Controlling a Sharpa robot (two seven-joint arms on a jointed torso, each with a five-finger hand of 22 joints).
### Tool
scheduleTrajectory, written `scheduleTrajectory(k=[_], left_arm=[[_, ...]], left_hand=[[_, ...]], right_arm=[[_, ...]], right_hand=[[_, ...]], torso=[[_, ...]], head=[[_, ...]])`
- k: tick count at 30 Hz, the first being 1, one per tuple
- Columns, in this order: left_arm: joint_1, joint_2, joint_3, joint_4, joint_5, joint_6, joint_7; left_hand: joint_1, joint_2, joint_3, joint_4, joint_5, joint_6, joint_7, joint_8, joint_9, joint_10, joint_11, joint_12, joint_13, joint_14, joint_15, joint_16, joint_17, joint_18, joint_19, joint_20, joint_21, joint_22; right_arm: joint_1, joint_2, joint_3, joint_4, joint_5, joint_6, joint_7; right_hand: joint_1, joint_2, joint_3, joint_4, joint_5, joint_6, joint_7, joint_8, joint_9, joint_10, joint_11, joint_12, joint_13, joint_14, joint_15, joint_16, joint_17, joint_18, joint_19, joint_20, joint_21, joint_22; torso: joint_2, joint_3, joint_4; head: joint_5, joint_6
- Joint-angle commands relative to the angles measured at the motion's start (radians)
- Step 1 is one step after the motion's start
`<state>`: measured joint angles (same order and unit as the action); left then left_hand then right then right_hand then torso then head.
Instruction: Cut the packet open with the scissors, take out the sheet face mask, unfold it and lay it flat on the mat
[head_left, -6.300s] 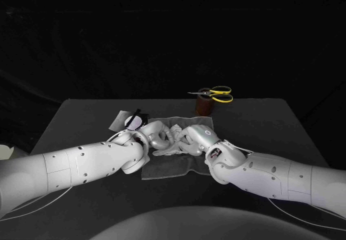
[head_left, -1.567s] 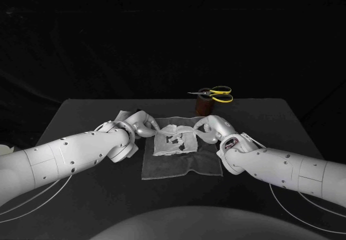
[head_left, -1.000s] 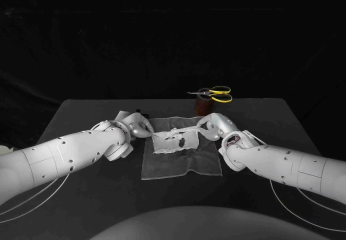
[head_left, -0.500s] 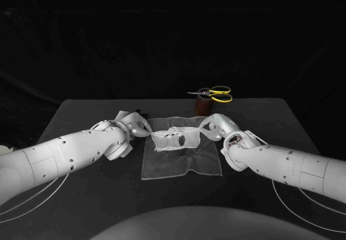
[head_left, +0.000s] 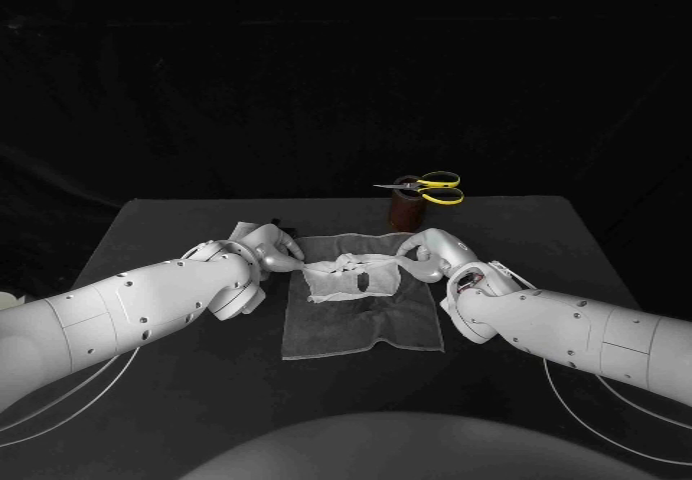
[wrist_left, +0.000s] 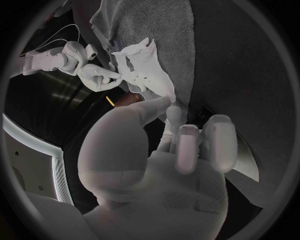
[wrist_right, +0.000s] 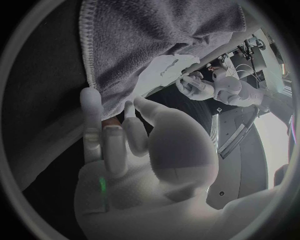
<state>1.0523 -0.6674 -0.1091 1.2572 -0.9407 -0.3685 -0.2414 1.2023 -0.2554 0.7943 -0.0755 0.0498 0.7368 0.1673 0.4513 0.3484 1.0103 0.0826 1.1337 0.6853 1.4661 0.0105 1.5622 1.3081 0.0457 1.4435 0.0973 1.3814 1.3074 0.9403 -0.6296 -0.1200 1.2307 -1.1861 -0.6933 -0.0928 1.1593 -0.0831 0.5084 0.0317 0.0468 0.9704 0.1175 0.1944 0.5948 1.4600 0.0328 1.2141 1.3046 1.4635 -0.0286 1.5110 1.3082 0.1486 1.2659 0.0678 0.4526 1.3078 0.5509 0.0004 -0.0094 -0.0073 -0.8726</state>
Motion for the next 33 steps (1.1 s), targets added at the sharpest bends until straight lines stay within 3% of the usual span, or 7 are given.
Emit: scheduleTrajectory(k=[1,5,9,14,20,25,33], left_arm=[[0.001,-0.002,0.001,0.003,0.022,-0.016,0.056],[0.001,-0.01,0.004,0.008,0.024,-0.031,0.094],[0.001,-0.025,0.012,0.017,0.025,-0.032,0.127],[0.001,-0.039,0.02,0.028,0.041,-0.034,0.176],[0.001,-0.03,0.024,0.04,0.069,-0.032,0.259],[0.001,-0.012,0.025,0.04,0.075,0.004,0.282],[0.005,0.039,0.026,-0.005,0.068,0.114,0.211]], left_hand=[[0.015,-0.009,-0.063,0.003,0.002,-0.037,-0.005,-0.02,-0.017,-0.038,-0.003,0.0,-0.021,0.085,0.003,-0.009,0.219,0.018,-0.012,0.009,-0.016,0.084],[0.032,-0.008,-0.168,0.017,0.002,-0.068,-0.001,-0.011,-0.029,-0.117,0.004,-0.019,-0.069,0.062,0.009,-0.026,0.174,0.034,-0.056,0.015,-0.075,0.035],[0.077,0.015,-0.259,0.03,0.003,-0.088,0.005,0.018,-0.038,-0.154,0.011,-0.031,-0.099,0.036,0.016,-0.041,0.132,0.044,-0.085,0.022,-0.113,0.004],[0.095,0.026,-0.267,0.037,0.004,-0.078,0.01,0.039,-0.042,-0.171,0.017,-0.039,-0.118,0.02,0.021,-0.05,0.106,0.05,-0.104,0.026,-0.138,-0.016],[0.099,0.042,-0.183,0.048,0.003,-0.021,0.01,0.064,-0.057,-0.174,0.016,-0.037,-0.144,0.006,0.022,-0.055,0.084,0.054,-0.115,0.029,-0.152,-0.029],[0.065,0.034,-0.165,0.073,0.002,0.021,0.002,0.079,-0.067,-0.156,0.009,-0.024,-0.156,-0.006,0.016,-0.062,0.062,0.056,-0.122,0.025,-0.162,-0.038],[-0.026,0.013,-0.261,0.165,0.001,0.074,-0.011,0.08,-0.087,-0.068,-0.004,0.018,-0.153,0.043,0.003,-0.033,0.135,0.037,-0.064,0.011,-0.095,0.014]], right_arm=[[0.001,-0.004,0.001,0.007,0.073,0.02,0.071],[0.002,-0.016,0.001,0.016,0.095,0.02,0.082],[0.005,-0.033,0.001,0.03,0.112,0.018,0.087],[0.015,-0.049,0.001,0.044,0.137,0.021,0.087],[0.028,-0.05,0.002,0.045,0.192,0.048,0.072],[0.041,-0.04,0.004,0.038,0.223,0.113,0.046],[0.059,0.0,0.004,-0.004,0.253,0.252,-0.008]], right_hand=[[-0.017,-0.03,-0.029,0.016,0.001,-0.024,0.013,-0.02,-0.01,-0.001,0.013,0.006,0.073,0.059,0.009,-0.003,0.152,0.006,-0.006,0.006,-0.009,0.028],[-0.027,-0.037,-0.052,0.033,0.002,-0.042,0.021,-0.037,-0.016,-0.005,0.02,0.004,0.072,0.057,0.016,-0.005,0.148,0.009,-0.009,0.014,-0.022,0.024],[-0.027,-0.038,-0.062,0.041,0.002,-0.054,0.026,-0.048,-0.021,-0.007,0.024,0.003,0.071,0.056,0.019,-0.005,0.147,0.01,-0.01,0.018,-0.027,0.022],[-0.022,-0.029,-0.063,0.046,0.004,-0.053,0.027,-0.05,-0.022,-0.005,0.025,0.011,0.075,0.058,0.021,-0.002,0.152,0.01,-0.006,0.021,-0.018,0.024],[0.003,0.007,-0.05,0.053,0.006,-0.04,0.024,-0.054,-0.027,0.008,0.023,0.044,0.091,0.07,0.019,0.013,0.176,0.007,0.018,0.024,0.039,0.036],[-0.003,0.018,-0.053,0.071,0.007,-0.026,0.02,-0.056,-0.031,0.029,0.019,0.093,0.115,0.086,0.015,0.031,0.208,-0.001,0.051,0.023,0.121,0.055],[-0.004,0.004,-0.069,0.077,0.006,-0.018,0.016,-0.061,-0.036,0.041,0.016,0.122,0.13,0.095,0.012,0.043,0.229,-0.007,0.071,0.021,0.169,0.067]], torso=[[0.0,-0.0004,0.0008],[0.001,-0.0011,0.0006],[0.001,-0.0009,0.0002],[0.0,-0.0003,0.0013],[0.0,-0.001,-0.0002],[0.001,-0.0002,0.0003],[0.0,0.001,-0.0003]], head=[[-0.001,0.0],[-0.002,0.0],[-0.004,0.0],[-0.008,0.0],[-0.012,0.0],[-0.01,0.0],[-0.008,0.0]])
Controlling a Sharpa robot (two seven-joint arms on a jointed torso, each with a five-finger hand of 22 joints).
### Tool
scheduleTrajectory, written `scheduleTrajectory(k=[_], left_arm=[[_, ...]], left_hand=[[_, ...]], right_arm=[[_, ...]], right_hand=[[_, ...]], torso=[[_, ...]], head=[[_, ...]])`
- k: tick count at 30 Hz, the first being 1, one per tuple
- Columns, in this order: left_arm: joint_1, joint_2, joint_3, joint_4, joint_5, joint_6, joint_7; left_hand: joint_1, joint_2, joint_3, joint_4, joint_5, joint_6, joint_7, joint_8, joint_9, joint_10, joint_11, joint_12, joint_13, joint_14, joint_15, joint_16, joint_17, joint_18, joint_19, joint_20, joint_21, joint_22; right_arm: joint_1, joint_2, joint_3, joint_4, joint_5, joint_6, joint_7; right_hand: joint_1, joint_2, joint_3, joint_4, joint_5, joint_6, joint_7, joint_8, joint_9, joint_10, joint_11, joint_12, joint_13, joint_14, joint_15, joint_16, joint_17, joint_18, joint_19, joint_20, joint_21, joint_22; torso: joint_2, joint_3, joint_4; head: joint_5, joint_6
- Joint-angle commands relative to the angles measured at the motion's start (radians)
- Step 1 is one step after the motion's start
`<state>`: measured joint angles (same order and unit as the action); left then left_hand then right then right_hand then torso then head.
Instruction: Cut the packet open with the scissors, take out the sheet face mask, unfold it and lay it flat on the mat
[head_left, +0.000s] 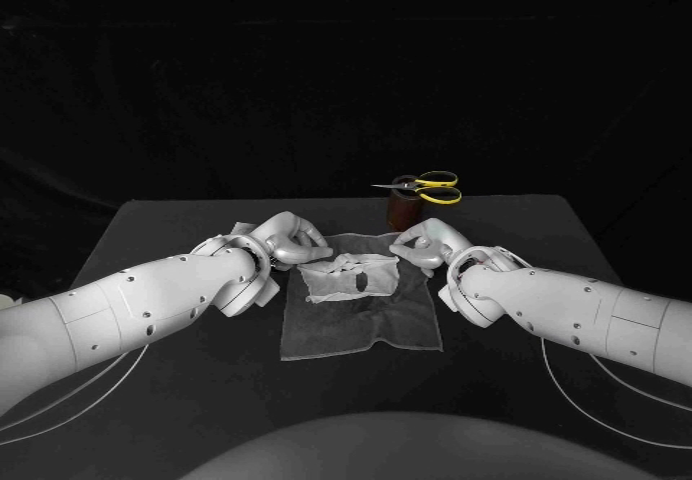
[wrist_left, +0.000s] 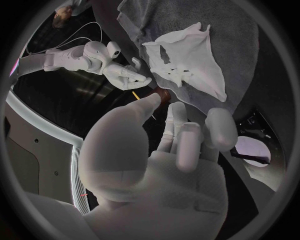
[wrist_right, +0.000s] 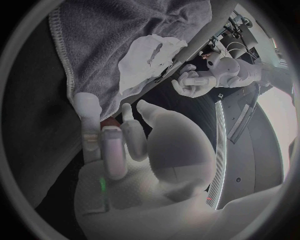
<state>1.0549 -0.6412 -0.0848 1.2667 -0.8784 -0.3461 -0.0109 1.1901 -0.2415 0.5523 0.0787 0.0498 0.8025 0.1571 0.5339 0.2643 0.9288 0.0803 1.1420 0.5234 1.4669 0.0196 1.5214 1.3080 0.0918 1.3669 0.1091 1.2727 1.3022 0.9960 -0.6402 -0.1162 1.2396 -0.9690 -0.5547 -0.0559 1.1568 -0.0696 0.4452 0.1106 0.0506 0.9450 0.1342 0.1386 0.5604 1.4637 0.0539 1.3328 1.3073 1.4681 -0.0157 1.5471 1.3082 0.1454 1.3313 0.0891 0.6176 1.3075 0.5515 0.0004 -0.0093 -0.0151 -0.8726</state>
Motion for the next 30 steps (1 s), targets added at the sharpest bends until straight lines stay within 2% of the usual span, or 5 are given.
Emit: scheduleTrajectory(k=[1,6,9,17,30], left_arm=[[0.003,0.02,0.001,-0.022,0.004,0.102,-0.03],[0.008,0.062,0.002,-0.071,-0.004,0.153,-0.097],[0.01,0.082,0.002,-0.092,-0.007,0.168,-0.12],[0.013,0.134,0.002,-0.148,-0.018,0.18,-0.16],[0.015,0.162,0.003,-0.174,-0.034,0.184,-0.187]], left_hand=[[-0.017,-0.001,-0.035,0.021,0.001,0.014,-0.002,-0.004,-0.005,0.036,-0.003,0.024,0.034,0.052,-0.008,0.014,0.152,-0.013,0.026,-0.003,0.032,0.034],[-0.023,-0.005,-0.111,0.069,0.0,0.025,-0.007,-0.019,-0.018,0.117,-0.008,0.082,0.145,0.08,-0.013,0.033,0.208,-0.028,0.064,-0.009,0.084,0.077],[-0.017,-0.005,-0.147,0.089,0.0,0.027,-0.007,-0.026,-0.023,0.135,-0.008,0.098,0.18,0.085,-0.014,0.036,0.217,-0.03,0.072,-0.01,0.095,0.087],[0.039,0.01,-0.242,0.128,0.0,0.027,-0.004,-0.047,-0.036,0.142,-0.005,0.112,0.209,0.087,-0.011,0.038,0.223,-0.033,0.077,-0.008,0.105,0.094],[0.116,0.034,-0.28,0.133,0.0,0.039,-0.005,-0.054,-0.042,0.159,-0.007,0.128,0.244,0.092,-0.012,0.041,0.235,-0.035,0.083,-0.008,0.116,0.103]], right_arm=[[0.005,0.016,0.001,-0.019,0.036,0.122,-0.049],[0.012,0.047,0.001,-0.055,0.018,0.157,-0.065],[0.014,0.06,0.001,-0.067,0.006,0.169,-0.071],[0.018,0.089,0.001,-0.093,-0.023,0.166,-0.077],[0.021,0.108,0.001,-0.105,-0.046,0.161,-0.071]], right_hand=[[0.003,-0.012,-0.007,-0.005,0.002,0.008,-0.001,-0.006,-0.002,0.038,-0.006,0.005,0.128,0.091,-0.002,0.007,0.229,-0.004,0.007,-0.001,0.007,0.067],[0.014,-0.02,-0.011,-0.015,0.0,0.011,-0.001,-0.007,-0.003,0.041,-0.007,0.013,0.133,0.093,-0.003,0.01,0.236,-0.006,0.011,-0.002,0.017,0.07],[0.016,-0.027,-0.016,-0.019,-0.001,0.012,-0.001,-0.008,-0.003,0.041,-0.007,0.014,0.133,0.093,-0.003,0.01,0.236,-0.006,0.012,-0.003,0.018,0.071],[0.016,-0.049,-0.035,-0.024,-0.002,0.006,0.002,-0.016,-0.006,0.039,-0.004,0.01,0.13,0.091,-0.001,0.008,0.232,-0.006,0.008,-0.003,0.009,0.07],[0.032,-0.066,-0.055,-0.038,-0.003,-0.001,0.004,-0.023,-0.008,0.037,-0.002,0.008,0.129,0.091,0.001,0.007,0.23,-0.005,0.005,-0.002,0.003,0.069]], torso=[[0.0,0.0008,-0.0006],[0.0,0.0,-0.0008],[0.001,0.0002,-0.0008],[0.001,-0.0006,-0.0004],[0.0,0.0,0.0006]], head=[[0.0,0.0],[-0.001,0.0],[-0.002,0.0],[-0.004,0.0],[-0.006,0.0]])
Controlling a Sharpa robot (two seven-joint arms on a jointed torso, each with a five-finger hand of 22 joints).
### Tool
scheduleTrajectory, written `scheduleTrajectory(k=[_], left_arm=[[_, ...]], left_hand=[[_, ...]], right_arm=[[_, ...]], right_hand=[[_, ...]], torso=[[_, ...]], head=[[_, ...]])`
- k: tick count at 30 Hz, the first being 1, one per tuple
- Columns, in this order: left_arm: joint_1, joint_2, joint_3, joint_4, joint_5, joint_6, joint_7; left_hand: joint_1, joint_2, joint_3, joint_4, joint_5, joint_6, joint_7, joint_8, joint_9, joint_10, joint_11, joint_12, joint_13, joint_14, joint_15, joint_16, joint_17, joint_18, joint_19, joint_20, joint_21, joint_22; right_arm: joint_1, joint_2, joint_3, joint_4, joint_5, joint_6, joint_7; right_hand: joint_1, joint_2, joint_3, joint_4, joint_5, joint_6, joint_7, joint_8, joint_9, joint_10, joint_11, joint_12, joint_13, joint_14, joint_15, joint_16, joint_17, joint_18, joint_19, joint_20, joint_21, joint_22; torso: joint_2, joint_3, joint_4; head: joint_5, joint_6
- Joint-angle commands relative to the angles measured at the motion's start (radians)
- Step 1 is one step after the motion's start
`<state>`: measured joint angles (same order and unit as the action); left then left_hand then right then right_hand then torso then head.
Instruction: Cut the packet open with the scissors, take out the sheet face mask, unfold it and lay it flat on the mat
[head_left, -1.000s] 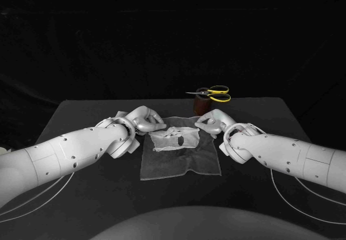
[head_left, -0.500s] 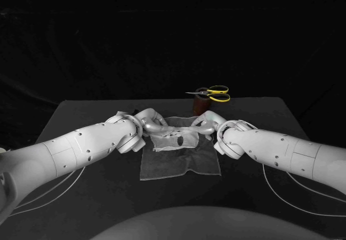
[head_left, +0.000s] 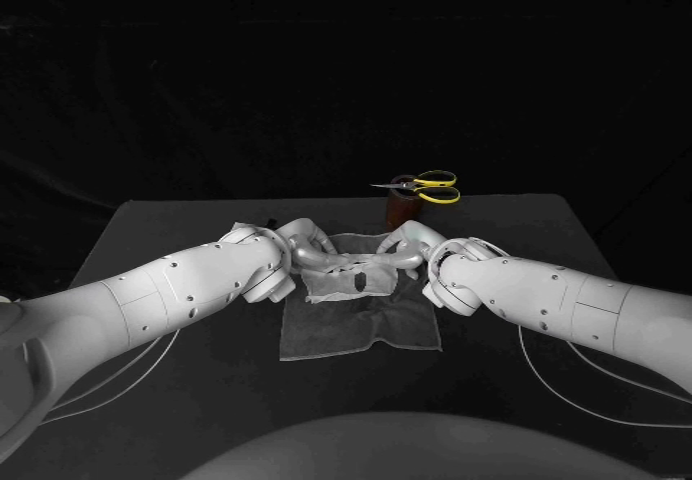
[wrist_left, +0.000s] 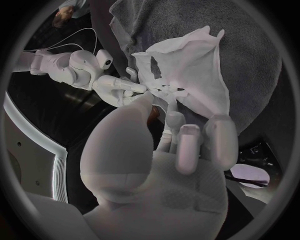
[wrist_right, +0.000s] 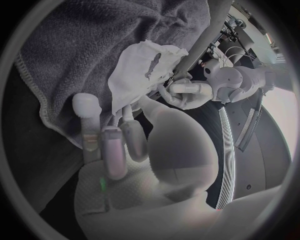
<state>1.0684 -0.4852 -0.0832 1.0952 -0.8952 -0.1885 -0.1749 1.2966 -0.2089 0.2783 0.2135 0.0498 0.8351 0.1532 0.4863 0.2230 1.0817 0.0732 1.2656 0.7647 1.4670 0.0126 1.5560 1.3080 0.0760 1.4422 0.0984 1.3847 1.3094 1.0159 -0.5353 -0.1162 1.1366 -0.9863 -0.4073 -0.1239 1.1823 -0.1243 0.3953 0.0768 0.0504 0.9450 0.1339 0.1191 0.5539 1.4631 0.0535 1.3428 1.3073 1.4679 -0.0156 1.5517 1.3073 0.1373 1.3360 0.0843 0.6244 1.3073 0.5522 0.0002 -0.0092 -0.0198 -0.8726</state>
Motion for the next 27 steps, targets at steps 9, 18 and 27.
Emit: scheduleTrajectory(k=[9,18,27], left_arm=[[0.003,0.018,0.001,-0.017,-0.043,0.032,-0.044],[0.003,0.032,0.001,-0.031,-0.059,0.022,-0.053],[0.003,0.04,0.001,-0.035,-0.069,0.02,-0.059]], left_hand=[[0.077,0.024,0.007,-0.023,0.0,0.021,-0.003,-0.008,-0.005,0.022,-0.003,0.013,0.027,0.097,-0.008,0.01,0.245,-0.022,0.013,0.0,0.012,0.103],[0.103,0.032,0.024,-0.034,0.001,0.033,-0.005,-0.008,-0.007,0.036,-0.005,0.02,0.046,0.099,-0.01,0.011,0.251,-0.023,0.015,-0.001,0.016,0.106],[0.133,0.04,0.056,-0.051,0.001,0.06,-0.014,0.002,-0.007,0.053,-0.012,0.031,0.074,0.101,-0.016,0.013,0.256,-0.024,0.018,-0.006,0.02,0.109]], right_arm=[[0.003,0.012,0.001,-0.02,-0.073,0.042,-0.018],[0.004,0.02,0.001,-0.038,-0.101,0.057,-0.033],[0.005,0.031,0.001,-0.048,-0.106,0.059,-0.035]], right_hand=[[0.043,-0.011,-0.006,-0.03,-0.002,0.013,0.002,-0.001,0.001,0.037,-0.004,0.002,0.13,0.091,-0.001,0.004,0.233,0.002,0.001,0.002,0.002,0.071],[0.067,0.003,-0.002,-0.047,-0.002,0.049,-0.01,0.016,0.007,0.04,-0.013,0.008,0.134,0.093,-0.007,0.006,0.237,0.001,0.005,-0.001,0.019,0.075],[0.079,0.033,0.006,-0.055,-0.002,0.114,-0.04,0.054,0.022,0.048,-0.038,0.029,0.145,0.097,-0.027,0.011,0.247,-0.001,0.013,-0.015,0.043,0.081]], torso=[[-0.001,-0.0004,0.0001],[-0.001,0.0001,-0.0003],[-0.001,0.0004,0.0006]], head=[[-0.001,0.0],[-0.001,0.0],[-0.003,0.0]])
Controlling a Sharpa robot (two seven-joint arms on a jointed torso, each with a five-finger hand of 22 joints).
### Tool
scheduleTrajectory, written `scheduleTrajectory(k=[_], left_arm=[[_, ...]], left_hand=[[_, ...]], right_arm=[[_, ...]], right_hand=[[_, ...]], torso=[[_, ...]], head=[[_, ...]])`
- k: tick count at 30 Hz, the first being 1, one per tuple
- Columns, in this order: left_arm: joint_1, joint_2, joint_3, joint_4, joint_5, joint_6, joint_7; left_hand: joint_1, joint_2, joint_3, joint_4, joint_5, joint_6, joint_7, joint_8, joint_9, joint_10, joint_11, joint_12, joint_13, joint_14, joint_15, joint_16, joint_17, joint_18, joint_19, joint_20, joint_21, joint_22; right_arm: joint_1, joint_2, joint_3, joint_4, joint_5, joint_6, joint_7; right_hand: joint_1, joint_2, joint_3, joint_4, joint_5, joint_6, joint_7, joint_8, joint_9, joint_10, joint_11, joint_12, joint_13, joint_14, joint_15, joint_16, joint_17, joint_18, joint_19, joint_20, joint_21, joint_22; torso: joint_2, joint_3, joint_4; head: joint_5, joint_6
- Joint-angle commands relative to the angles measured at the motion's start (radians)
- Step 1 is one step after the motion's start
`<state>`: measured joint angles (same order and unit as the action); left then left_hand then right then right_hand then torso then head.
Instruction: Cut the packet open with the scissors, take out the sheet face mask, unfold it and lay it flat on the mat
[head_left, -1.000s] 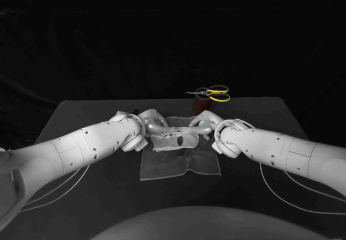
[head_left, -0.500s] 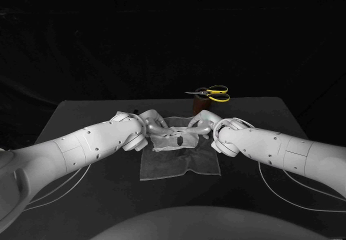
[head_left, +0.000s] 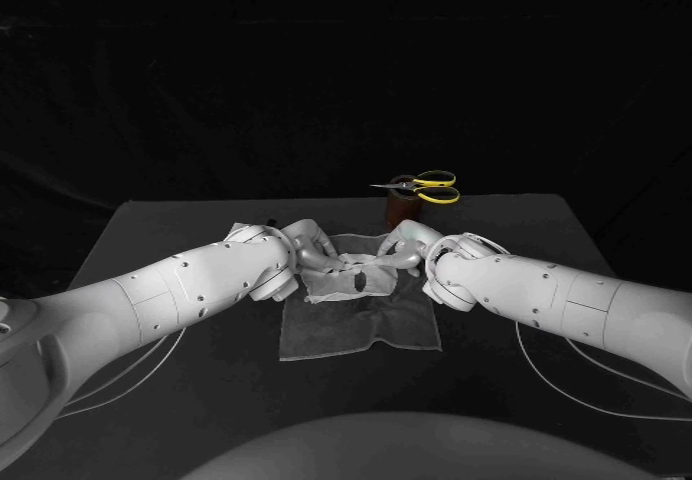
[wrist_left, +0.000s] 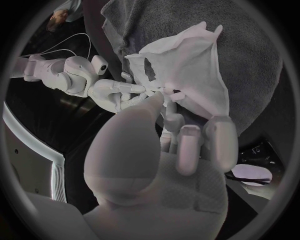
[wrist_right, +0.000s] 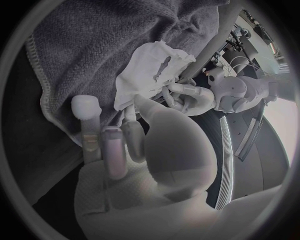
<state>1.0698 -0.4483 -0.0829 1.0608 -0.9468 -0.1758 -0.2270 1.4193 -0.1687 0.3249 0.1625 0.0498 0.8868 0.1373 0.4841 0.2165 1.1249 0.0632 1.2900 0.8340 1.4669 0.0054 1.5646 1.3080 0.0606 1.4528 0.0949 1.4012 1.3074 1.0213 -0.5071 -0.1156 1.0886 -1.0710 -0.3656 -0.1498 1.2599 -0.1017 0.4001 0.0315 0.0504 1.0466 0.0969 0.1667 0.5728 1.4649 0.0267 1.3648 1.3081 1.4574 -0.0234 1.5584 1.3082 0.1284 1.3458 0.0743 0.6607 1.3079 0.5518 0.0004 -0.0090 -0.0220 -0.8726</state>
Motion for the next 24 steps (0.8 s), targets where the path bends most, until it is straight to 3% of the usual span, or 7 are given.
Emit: scheduleTrajectory(k=[1,8,18,24], left_arm=[[0.001,0.003,0.001,-0.001,-0.02,0.007,-0.008],[0.001,0.002,0.0,-0.002,-0.032,0.006,-0.01],[0.002,-0.006,0.0,0.005,-0.034,-0.027,0.01],[0.002,-0.023,0.0,0.017,-0.017,-0.054,0.04]], left_hand=[[0.018,0.0,0.018,-0.006,0.001,0.011,0.001,0.005,0.0,0.01,-0.004,0.007,0.006,0.102,-0.01,0.005,0.257,-0.008,0.007,-0.004,0.004,0.111],[0.054,0.002,0.075,-0.04,0.001,0.033,-0.006,0.02,0.003,0.018,-0.011,0.012,0.025,0.104,-0.016,0.006,0.262,-0.009,0.009,-0.01,0.007,0.114],[0.047,-0.003,0.099,-0.048,0.001,0.042,-0.009,0.031,0.007,0.018,-0.013,0.012,0.026,0.102,-0.019,0.005,0.259,-0.008,0.006,-0.012,0.003,0.11],[-0.014,-0.045,0.082,-0.033,0.0,0.02,-0.002,0.031,0.008,0.004,-0.007,0.005,0.007,0.097,-0.014,0.001,0.246,-0.005,-0.002,-0.01,-0.009,0.1]], right_arm=[[0.0,0.003,0.0,0.0,-0.021,0.016,-0.007],[0.0,0.004,0.0,0.004,-0.022,-0.034,0.013],[0.0,-0.006,0.0,0.025,-0.009,-0.188,0.073],[0.0,-0.018,0.0,0.051,0.002,-0.229,0.102]], right_hand=[[0.011,0.018,0.007,-0.016,-0.002,0.025,-0.011,0.015,0.006,0.047,-0.017,0.01,0.146,0.108,-0.023,0.005,0.248,0.008,0.004,-0.008,0.01,0.081],[0.053,0.036,0.042,-0.057,-0.002,0.07,-0.043,0.052,0.025,0.062,-0.045,0.049,0.169,0.113,-0.047,0.012,0.263,0.001,0.02,-0.029,0.061,0.092],[0.043,0.044,0.076,-0.068,-0.002,0.082,-0.046,0.08,0.045,0.073,-0.05,0.081,0.188,0.113,-0.054,0.012,0.263,-0.004,0.031,-0.038,0.088,0.097],[0.039,0.043,0.081,-0.069,-0.002,0.082,-0.047,0.084,0.048,0.074,-0.05,0.083,0.19,0.113,-0.054,0.012,0.263,-0.004,0.032,-0.039,0.09,0.097]], torso=[[-0.001,0.0006,0.0005],[-0.001,-0.0005,0.0002],[-0.001,-0.0008,0.0006],[0.0,0.0,0.0001]], head=[[-0.001,0.0],[-0.001,0.0],[0.002,0.0],[0.002,0.0]])
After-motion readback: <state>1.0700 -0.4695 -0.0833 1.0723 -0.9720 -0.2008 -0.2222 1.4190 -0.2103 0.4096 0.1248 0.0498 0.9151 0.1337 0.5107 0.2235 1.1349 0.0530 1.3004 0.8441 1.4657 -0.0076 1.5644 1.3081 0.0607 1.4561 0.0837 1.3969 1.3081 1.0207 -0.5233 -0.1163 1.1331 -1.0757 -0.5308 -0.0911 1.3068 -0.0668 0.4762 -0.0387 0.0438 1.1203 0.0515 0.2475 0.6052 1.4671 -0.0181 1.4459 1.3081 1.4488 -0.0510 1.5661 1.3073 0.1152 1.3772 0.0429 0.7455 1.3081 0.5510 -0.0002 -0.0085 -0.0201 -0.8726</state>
